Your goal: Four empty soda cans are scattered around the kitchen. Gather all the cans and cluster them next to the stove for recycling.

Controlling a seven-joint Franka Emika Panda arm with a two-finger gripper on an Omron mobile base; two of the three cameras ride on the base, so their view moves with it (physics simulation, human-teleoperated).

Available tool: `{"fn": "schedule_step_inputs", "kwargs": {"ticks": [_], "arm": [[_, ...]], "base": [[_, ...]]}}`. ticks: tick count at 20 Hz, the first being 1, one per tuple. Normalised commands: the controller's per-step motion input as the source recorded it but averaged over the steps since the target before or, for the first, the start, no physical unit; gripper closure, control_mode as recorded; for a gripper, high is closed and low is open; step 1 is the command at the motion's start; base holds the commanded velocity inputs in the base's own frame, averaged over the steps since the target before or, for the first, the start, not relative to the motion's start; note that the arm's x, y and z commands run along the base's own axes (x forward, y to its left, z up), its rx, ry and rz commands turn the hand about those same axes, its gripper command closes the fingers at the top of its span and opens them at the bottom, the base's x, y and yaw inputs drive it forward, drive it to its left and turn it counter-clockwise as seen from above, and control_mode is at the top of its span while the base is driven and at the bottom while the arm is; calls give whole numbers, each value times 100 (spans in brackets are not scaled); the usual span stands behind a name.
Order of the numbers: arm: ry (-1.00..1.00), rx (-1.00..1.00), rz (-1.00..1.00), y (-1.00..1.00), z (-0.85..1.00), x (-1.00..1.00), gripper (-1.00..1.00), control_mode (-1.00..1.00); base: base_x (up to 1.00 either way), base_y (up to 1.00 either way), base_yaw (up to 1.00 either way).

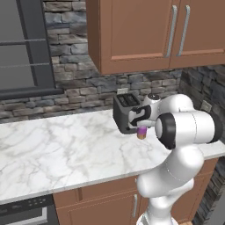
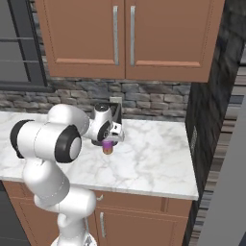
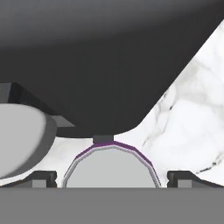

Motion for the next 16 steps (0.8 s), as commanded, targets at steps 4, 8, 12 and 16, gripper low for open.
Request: {"fn": "schedule_step_inputs", "kwargs": {"ticks": [4,8,12,16], "arm": [[0,0,0,0,-4,2,100,-100],[0,0,0,0,0,0,100,-100],[0,0,0,0,2,0,100,-100],[0,0,0,0,22,0,100,-100]], "base": [[0,0,0],[0,0,0],[0,0,0],[0,0,0]]}}
